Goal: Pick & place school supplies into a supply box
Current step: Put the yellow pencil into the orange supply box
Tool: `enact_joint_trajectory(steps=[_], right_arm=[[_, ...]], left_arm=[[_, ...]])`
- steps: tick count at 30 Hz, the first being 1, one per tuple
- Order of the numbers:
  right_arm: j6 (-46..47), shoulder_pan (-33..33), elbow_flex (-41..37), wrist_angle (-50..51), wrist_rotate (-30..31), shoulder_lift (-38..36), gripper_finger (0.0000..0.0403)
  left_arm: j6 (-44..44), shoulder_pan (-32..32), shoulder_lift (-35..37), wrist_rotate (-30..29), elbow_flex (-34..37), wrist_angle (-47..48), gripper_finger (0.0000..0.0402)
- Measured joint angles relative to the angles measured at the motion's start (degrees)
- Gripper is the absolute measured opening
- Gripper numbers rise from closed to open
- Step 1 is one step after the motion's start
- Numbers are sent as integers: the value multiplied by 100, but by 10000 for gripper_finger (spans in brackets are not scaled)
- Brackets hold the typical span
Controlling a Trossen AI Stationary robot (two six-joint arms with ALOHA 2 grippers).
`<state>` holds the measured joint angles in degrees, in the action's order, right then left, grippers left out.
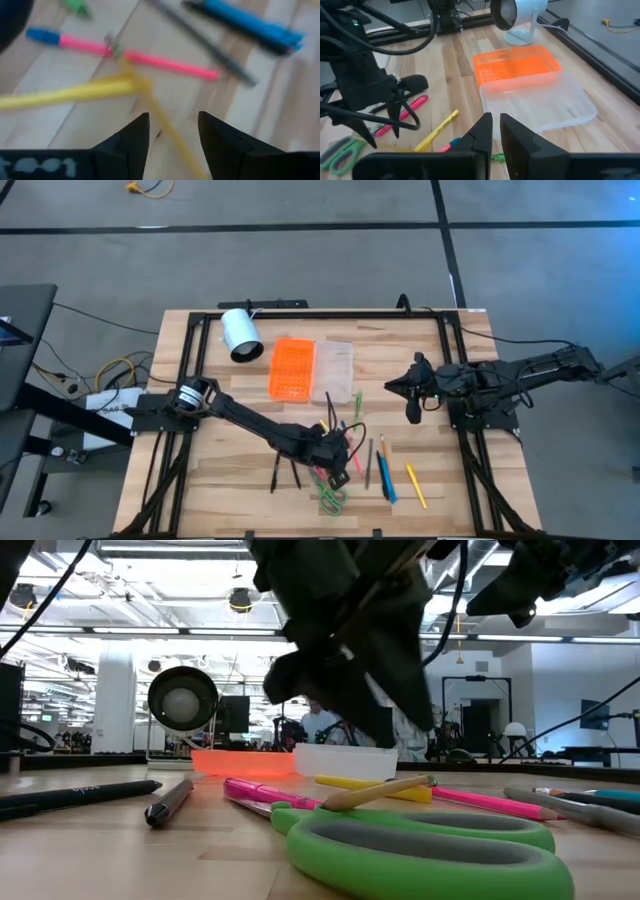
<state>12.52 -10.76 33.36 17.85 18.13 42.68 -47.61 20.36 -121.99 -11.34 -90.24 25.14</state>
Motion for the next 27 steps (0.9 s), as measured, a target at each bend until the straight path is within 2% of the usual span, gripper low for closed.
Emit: enact_joint_trajectory(steps=[14,19,21,27], right_arm=[[-56,2,0,-16,0,0,31],[-60,2,0,17,0,2,31],[-60,2,0,28,1,0,31],[-67,2,0,170,2,0,31]], left_arm=[[565,79,-62,-94,20,27,157],[488,76,-335,206,-34,-413,157],[410,90,-442,261,-134,-315,157],[120,111,-476,-224,-162,105,157]])
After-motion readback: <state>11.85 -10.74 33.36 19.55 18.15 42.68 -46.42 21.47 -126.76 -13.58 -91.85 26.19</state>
